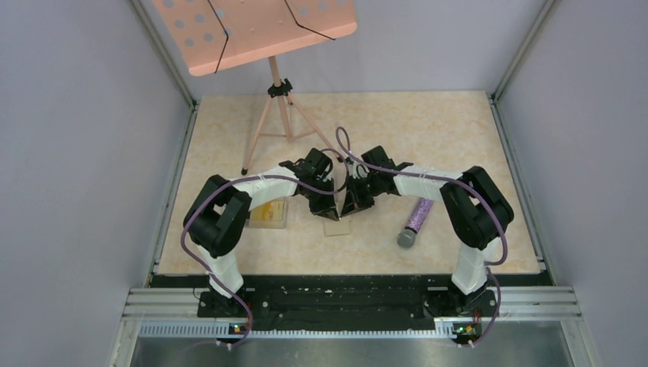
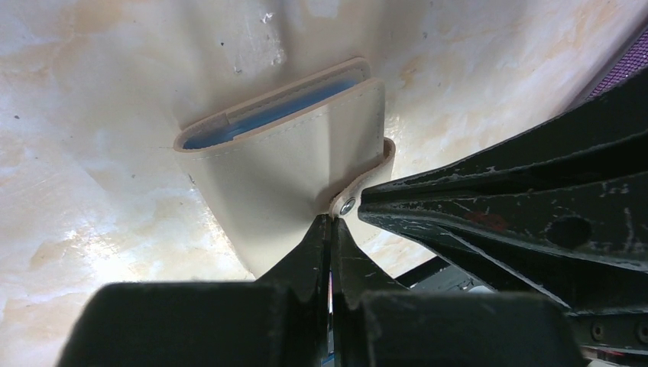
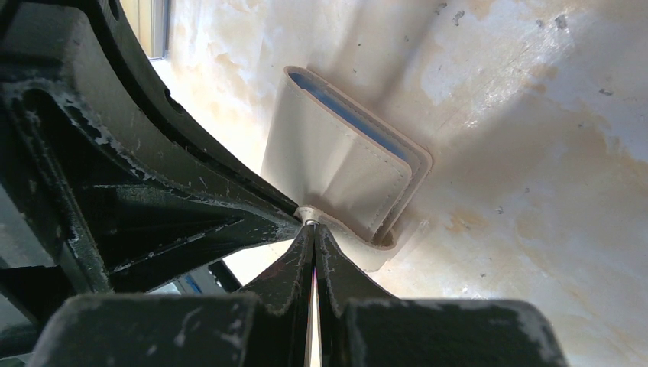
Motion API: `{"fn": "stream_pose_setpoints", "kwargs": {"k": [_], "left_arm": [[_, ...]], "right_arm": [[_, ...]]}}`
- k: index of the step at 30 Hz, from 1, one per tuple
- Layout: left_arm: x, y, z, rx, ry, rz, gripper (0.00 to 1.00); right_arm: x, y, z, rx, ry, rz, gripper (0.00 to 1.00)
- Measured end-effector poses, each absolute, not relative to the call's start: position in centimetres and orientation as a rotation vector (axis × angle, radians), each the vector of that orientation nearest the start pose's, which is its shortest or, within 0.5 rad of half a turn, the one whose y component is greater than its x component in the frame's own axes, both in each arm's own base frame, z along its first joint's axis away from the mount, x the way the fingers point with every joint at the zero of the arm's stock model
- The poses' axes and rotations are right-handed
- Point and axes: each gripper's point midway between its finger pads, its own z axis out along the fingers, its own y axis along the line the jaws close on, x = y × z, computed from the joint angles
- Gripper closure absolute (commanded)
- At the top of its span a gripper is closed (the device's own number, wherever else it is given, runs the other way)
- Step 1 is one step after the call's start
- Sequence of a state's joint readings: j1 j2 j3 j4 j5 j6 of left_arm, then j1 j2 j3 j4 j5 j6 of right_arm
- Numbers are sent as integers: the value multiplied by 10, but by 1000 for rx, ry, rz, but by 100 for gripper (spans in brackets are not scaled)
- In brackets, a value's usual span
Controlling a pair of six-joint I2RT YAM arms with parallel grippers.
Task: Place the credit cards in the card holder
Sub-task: Close the card holder at the center of the board.
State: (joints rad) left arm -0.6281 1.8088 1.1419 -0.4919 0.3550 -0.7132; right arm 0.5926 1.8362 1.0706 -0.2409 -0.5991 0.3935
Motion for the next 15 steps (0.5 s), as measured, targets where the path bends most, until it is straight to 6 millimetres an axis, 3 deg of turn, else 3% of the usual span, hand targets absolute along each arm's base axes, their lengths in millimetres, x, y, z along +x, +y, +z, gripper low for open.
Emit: {"fn": "stream_pose_setpoints", "kwargs": {"k": [15], "left_arm": [[251, -289, 41, -17, 2940, -788, 100]], "right_arm": [[255, 308, 34, -509, 2710, 1113, 100]]}}
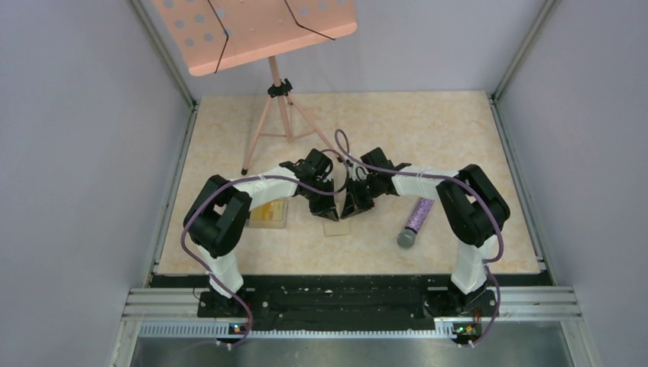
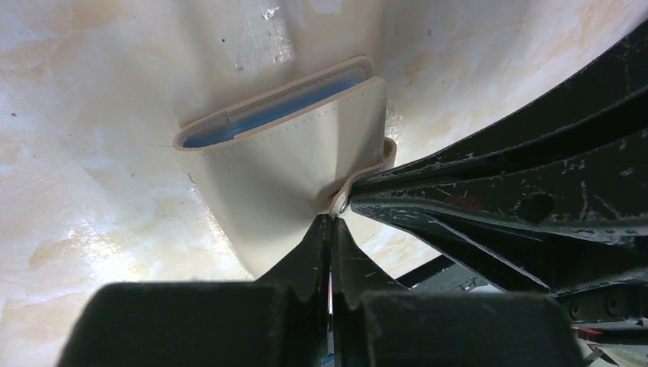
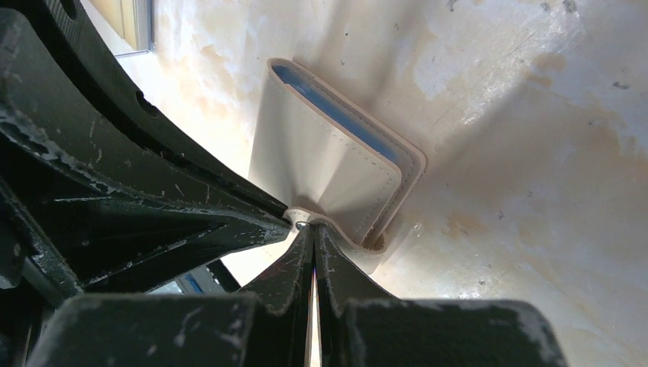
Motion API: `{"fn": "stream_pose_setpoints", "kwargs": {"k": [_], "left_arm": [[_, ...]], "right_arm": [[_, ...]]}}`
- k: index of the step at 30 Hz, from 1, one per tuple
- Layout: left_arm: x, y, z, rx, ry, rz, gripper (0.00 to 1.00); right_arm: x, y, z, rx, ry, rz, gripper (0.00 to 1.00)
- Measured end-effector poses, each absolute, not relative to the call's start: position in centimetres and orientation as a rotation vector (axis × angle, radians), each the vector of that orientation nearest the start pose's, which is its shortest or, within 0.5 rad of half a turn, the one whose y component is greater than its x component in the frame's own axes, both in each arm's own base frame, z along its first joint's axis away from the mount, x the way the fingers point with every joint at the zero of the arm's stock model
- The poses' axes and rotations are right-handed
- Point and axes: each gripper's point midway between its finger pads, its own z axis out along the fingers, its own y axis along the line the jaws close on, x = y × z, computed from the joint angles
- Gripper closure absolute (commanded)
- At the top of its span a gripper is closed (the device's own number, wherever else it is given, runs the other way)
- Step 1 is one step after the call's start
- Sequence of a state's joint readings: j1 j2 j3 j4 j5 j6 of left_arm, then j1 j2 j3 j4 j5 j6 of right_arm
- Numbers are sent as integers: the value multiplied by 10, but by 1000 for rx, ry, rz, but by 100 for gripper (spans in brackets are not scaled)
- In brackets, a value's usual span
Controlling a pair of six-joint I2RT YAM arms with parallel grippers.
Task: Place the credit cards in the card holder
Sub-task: Close the card holder at the center of the board.
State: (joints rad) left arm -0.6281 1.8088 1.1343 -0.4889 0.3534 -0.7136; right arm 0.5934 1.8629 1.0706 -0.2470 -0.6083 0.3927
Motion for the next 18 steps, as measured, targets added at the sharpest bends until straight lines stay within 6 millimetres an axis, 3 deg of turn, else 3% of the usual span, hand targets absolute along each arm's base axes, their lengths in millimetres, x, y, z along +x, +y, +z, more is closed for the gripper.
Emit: {"fn": "stream_pose_setpoints", "kwargs": {"k": [18], "left_arm": [[251, -286, 33, -38, 2972, -774, 100]], "right_arm": [[254, 311, 30, -577, 2760, 1036, 100]]}}
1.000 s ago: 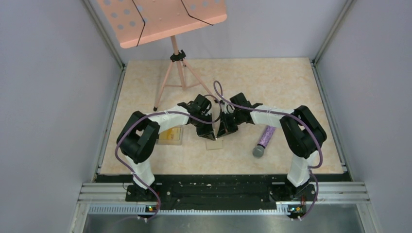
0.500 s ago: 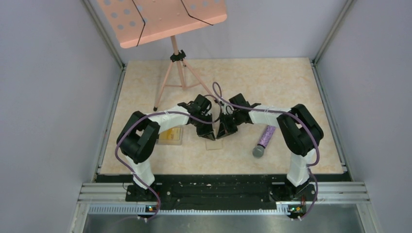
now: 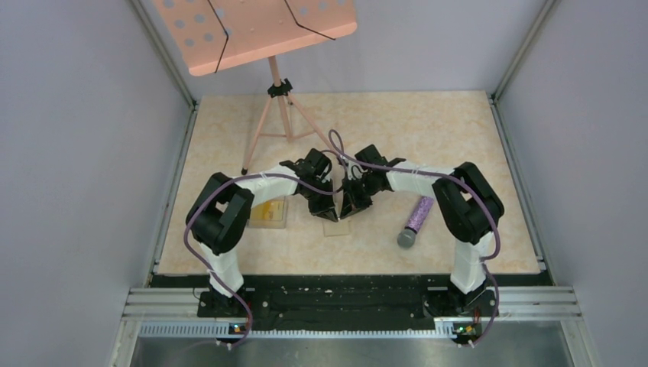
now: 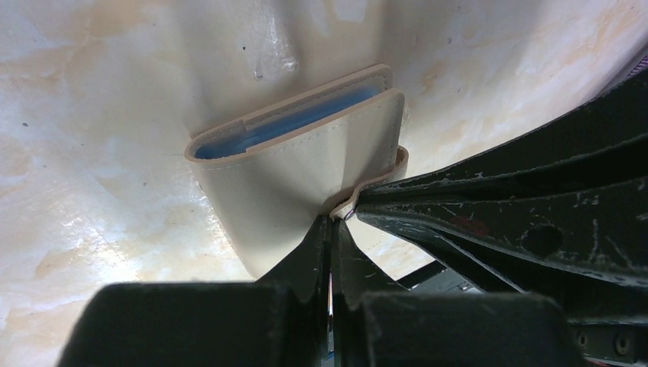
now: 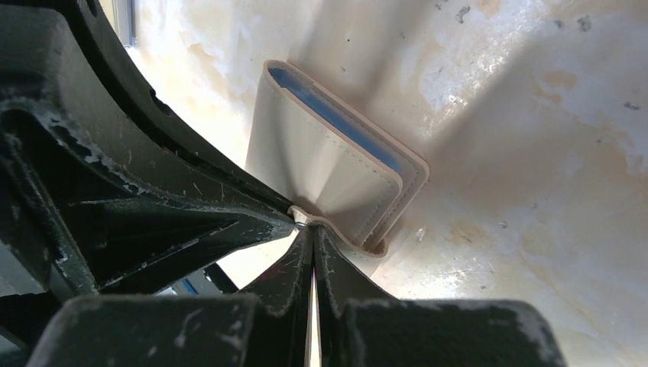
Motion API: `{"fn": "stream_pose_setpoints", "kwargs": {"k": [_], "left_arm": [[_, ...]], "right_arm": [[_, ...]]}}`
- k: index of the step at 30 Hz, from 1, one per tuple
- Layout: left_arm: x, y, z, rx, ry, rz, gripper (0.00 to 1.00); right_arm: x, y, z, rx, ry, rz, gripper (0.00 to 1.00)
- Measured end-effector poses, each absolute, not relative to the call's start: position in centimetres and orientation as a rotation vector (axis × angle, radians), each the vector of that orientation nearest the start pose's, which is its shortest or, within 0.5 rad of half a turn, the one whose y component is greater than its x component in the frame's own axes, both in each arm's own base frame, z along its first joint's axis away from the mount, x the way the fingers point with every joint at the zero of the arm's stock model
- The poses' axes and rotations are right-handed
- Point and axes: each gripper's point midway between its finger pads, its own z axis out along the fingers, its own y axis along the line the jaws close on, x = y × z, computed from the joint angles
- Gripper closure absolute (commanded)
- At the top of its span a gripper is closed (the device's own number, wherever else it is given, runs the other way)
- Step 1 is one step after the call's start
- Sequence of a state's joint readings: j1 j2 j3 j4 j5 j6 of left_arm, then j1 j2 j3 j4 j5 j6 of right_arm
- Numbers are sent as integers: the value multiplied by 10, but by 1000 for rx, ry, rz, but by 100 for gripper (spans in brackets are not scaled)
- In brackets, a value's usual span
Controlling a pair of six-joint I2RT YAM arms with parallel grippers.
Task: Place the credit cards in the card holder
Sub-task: Close the card holder at the center of the board.
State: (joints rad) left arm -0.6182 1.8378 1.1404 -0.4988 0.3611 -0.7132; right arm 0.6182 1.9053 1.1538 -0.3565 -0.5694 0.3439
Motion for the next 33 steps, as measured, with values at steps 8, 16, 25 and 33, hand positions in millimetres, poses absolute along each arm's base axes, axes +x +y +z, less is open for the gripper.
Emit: {"fn": "stream_pose_setpoints", "kwargs": {"k": [8, 16, 25, 33], "left_arm": [[251, -286, 31, -50, 2991, -789, 100], [252, -286, 31, -62, 3005, -800, 100], [252, -286, 32, -63, 3005, -813, 100], [255, -285, 35, -46, 2957, -823, 80]], "right_arm": [[254, 311, 28, -584, 2801, 988, 100], [252, 310, 22, -566, 2875, 948, 100], [253, 311, 25, -571, 2867, 958, 100], [254, 311, 31, -581, 2808, 967, 100]]}}
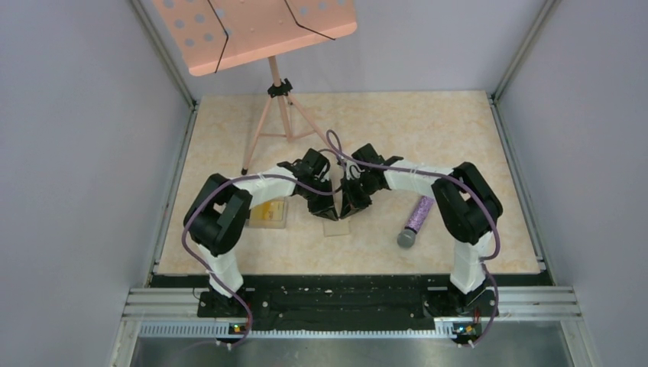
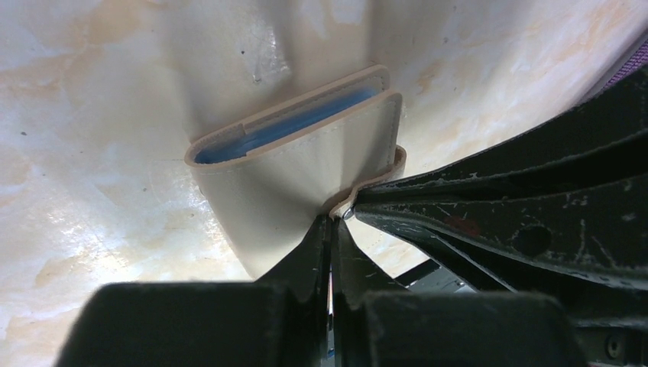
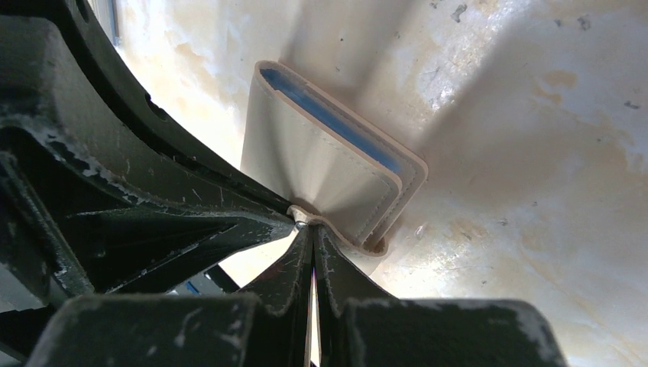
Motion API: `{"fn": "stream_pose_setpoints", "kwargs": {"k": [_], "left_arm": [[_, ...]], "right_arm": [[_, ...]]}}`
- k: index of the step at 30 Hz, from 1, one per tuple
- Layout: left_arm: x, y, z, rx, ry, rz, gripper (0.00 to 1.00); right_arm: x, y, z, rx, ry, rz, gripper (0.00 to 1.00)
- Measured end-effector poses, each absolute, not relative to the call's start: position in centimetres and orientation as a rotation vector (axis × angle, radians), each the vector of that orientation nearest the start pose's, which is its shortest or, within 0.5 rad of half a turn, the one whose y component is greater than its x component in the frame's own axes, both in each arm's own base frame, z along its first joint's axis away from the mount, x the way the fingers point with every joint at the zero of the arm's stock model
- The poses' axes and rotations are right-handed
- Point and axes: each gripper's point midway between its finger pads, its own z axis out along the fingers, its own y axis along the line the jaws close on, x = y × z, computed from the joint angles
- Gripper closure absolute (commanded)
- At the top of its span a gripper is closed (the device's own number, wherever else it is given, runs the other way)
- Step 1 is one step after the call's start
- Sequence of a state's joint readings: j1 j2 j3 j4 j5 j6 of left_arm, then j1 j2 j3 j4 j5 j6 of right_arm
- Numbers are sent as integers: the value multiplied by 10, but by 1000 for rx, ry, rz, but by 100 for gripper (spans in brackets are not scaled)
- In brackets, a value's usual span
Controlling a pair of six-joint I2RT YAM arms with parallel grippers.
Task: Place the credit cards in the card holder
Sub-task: Close the card holder at the center of the board, then reset both arms
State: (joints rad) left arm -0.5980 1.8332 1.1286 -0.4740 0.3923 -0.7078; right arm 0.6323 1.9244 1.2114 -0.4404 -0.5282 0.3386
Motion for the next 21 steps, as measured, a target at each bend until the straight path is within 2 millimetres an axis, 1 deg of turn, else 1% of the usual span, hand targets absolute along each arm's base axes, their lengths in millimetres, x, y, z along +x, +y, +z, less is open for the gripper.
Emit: {"fn": "stream_pose_setpoints", "kwargs": {"k": [2, 4, 6, 8, 10, 11, 13, 15, 18, 21], "left_arm": [[258, -285, 38, -37, 2925, -824, 70], [264, -287, 47, -24, 2872, -840, 59], [271, -290, 60, -12, 2805, -865, 51], [278, -293, 79, -1, 2728, -901, 41], [284, -295, 97, 15, 2654, -941, 31], [288, -295, 106, 20, 2615, -959, 20], [291, -295, 121, 25, 2545, -1002, 15], [294, -292, 134, 16, 2478, -1057, 11], [298, -284, 142, -19, 2414, -1107, 7], [303, -268, 141, -91, 2366, -1135, 3]], "right_arm": [[256, 309, 33, -577, 2788, 958, 99], [259, 305, 34, -564, 2774, 933, 87], [263, 301, 39, -539, 2754, 919, 72], [270, 296, 49, -500, 2722, 920, 58], [279, 291, 63, -453, 2675, 932, 44], [284, 288, 70, -428, 2653, 937, 39], [295, 280, 87, -362, 2595, 961, 29], [305, 273, 105, -297, 2521, 1008, 16], [314, 260, 128, -198, 2421, 1073, 8], [320, 247, 141, -125, 2358, 1106, 6]]}}
